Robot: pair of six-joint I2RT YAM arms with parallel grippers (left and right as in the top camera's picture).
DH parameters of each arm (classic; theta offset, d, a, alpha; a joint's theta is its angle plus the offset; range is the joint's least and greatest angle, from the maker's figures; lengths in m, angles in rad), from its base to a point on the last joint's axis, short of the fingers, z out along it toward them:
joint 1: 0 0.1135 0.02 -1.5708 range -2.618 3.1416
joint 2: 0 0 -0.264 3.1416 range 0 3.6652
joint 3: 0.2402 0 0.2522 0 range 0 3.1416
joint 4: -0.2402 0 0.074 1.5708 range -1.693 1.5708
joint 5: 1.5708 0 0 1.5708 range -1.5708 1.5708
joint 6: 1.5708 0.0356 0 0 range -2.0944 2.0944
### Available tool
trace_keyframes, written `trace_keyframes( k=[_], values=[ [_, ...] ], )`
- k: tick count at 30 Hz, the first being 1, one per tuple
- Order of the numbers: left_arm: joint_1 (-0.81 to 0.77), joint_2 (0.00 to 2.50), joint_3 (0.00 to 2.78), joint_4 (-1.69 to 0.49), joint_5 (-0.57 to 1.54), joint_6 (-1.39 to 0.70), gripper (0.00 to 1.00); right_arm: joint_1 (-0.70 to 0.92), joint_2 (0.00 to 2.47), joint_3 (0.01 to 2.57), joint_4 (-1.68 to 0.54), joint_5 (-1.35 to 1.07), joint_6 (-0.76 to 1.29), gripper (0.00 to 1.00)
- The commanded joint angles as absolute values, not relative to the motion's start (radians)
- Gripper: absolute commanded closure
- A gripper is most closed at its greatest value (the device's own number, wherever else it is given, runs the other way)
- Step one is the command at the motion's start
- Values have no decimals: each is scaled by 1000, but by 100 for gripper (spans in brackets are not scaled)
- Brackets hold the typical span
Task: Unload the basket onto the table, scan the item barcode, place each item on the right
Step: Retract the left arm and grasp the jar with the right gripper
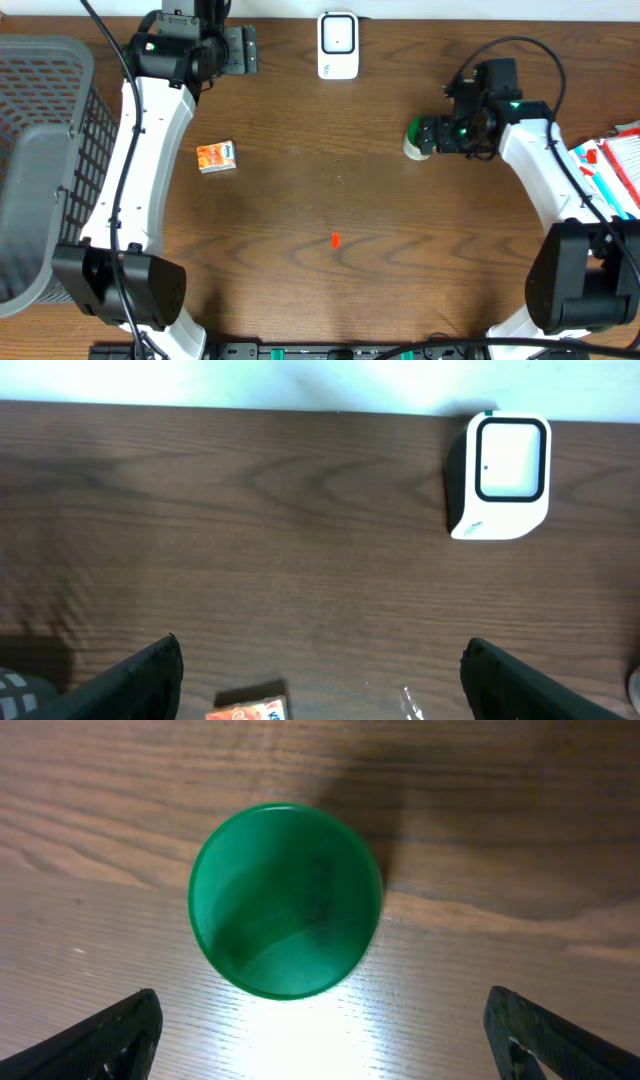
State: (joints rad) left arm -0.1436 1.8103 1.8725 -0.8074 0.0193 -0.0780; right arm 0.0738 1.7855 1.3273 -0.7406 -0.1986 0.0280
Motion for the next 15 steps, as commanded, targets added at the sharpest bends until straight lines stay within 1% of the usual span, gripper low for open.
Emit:
trace_keyframes(
  k=[1,7,15],
  values=[
    [-142,1801,1869,-810,14,-88,12,117,1805,1328,-735,-97,-93,1],
    [-142,1801,1869,-819,14,-88,12,146,1837,1328,-680,-50,-166,1],
    [-140,1809,1868,-829,6,-60,12,149,1905,1327,-626,-54,-172,1]
  ],
)
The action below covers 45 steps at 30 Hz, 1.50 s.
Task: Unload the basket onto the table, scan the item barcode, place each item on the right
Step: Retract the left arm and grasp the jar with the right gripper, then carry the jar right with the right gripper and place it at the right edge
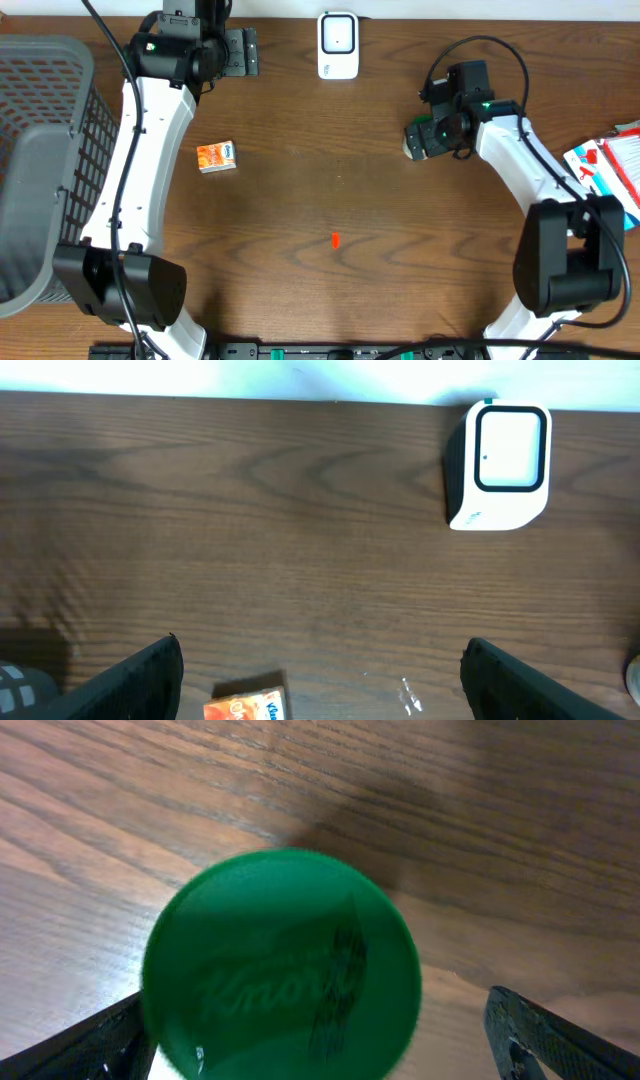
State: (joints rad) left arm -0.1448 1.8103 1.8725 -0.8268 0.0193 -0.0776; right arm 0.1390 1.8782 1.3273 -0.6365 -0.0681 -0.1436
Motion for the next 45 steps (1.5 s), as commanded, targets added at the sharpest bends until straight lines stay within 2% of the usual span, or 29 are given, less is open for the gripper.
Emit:
trace_keyframes(
  k=[1,4,7,14,18,22,27,32,45],
  values=[
    [-139,1810,1868,-829,6,-52,12,151,1912,1327,-621,-54,-175,1],
    [-134,1812,1868,-829,1,-42,12,158,1917,1327,-611,-61,-197,3],
    [-122,1814,1868,-829,-30,-43,12,168,1917,1327,-595,-61,-220,13],
    [-80,1846,1867,-857,-42,-42,12,172,1917,1327,-570,-61,-217,25],
    [-61,1891,1866,-902,-42,-42,12,172,1917,1327,-564,-60,-212,45],
    [-59,1941,1866,-947,-42,-43,12,170,1917,1328,-560,-60,-194,53],
    [-59,1967,1866,-958,-37,-43,12,162,1898,1328,-568,-41,-179,55],
    [-61,1968,1866,-958,60,-43,12,117,1833,1328,-571,0,-168,57],
    [-64,1968,1740,-957,60,-43,12,-179,1648,1328,-571,10,-169,53]
  ],
)
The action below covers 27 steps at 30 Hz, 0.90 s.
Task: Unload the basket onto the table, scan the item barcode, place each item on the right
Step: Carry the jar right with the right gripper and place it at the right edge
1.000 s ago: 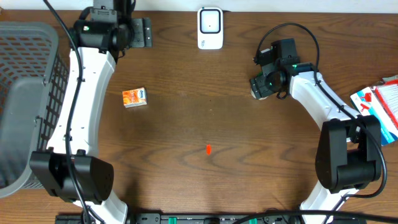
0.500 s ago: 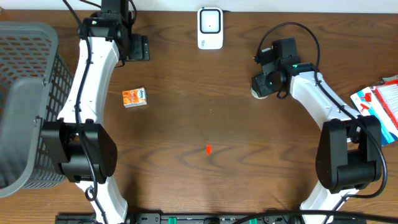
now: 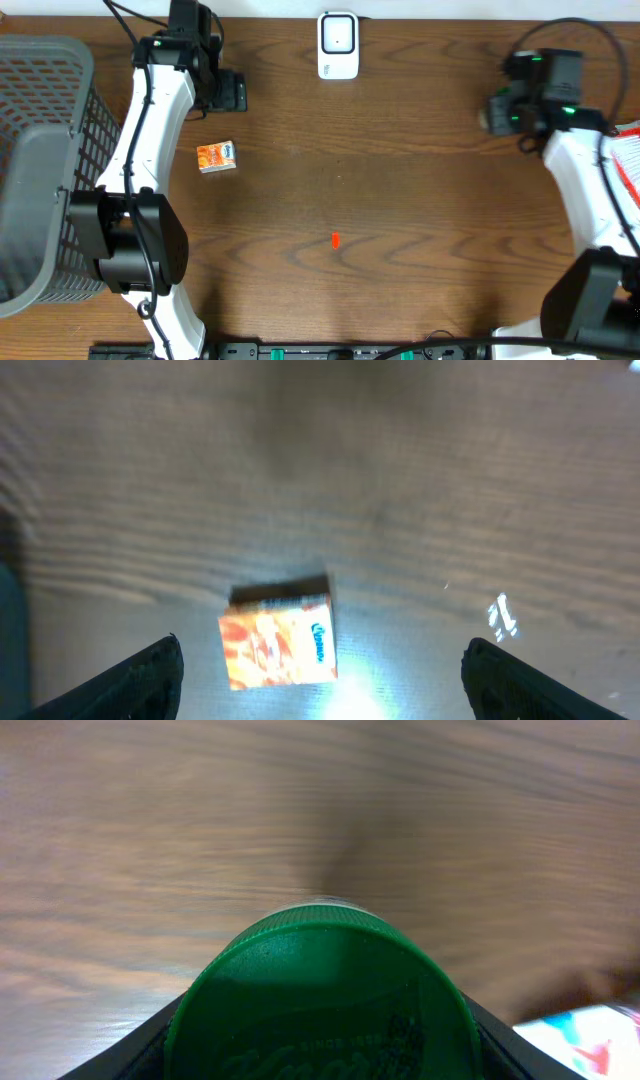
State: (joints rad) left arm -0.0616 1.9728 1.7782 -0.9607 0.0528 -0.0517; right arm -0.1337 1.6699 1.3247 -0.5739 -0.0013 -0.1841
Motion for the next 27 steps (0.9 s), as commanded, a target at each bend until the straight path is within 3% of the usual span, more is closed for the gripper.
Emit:
trace_keyframes(
  k=[1,13,14,27],
  values=[
    [-64,1968,1724,-952,60,-44,12,-201,1647,1328,-572,10,-169,52],
    [-64,1968,1644,-953,-71,-224,12,-359,1648,1328,-563,10,-169,51],
    [-64,1969,1644,-953,-72,-223,2,-371,1648,1328,-563,10,-169,51],
    [-65,1970,1642,-953,-64,-224,2,-543,1652,1328,-502,-124,-161,49]
  ],
)
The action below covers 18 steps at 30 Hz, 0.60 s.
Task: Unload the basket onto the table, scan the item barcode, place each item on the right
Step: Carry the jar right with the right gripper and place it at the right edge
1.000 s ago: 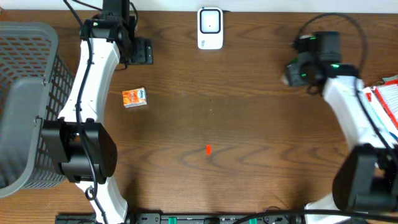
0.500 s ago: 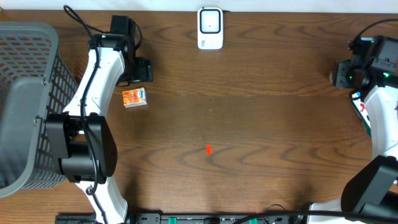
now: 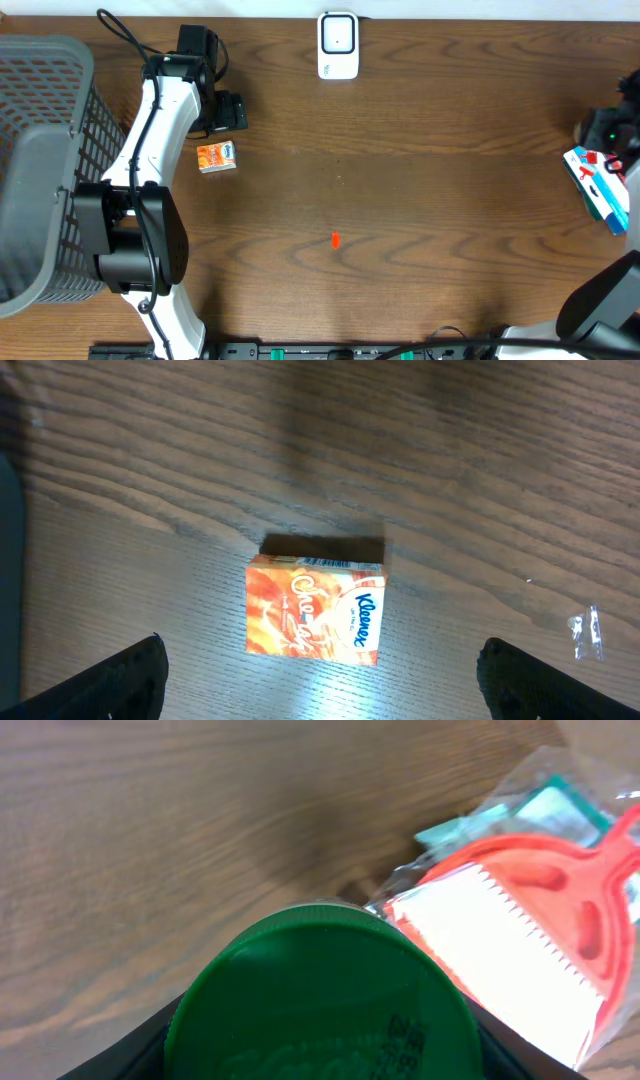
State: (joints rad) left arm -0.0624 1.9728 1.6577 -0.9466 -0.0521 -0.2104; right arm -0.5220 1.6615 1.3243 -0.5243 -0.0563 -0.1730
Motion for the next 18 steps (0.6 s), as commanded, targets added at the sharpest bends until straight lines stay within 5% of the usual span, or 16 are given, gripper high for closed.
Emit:
trace_keyframes(
  k=[1,18],
  values=[
    [-65,1970,1640,-953,-64,-224,2,-547,1657,1328,-486,-133,-161,48],
    [-65,1970,1553,-960,-64,-248,2,-495,1882,1328,-75,-189,-24,40]
  ],
)
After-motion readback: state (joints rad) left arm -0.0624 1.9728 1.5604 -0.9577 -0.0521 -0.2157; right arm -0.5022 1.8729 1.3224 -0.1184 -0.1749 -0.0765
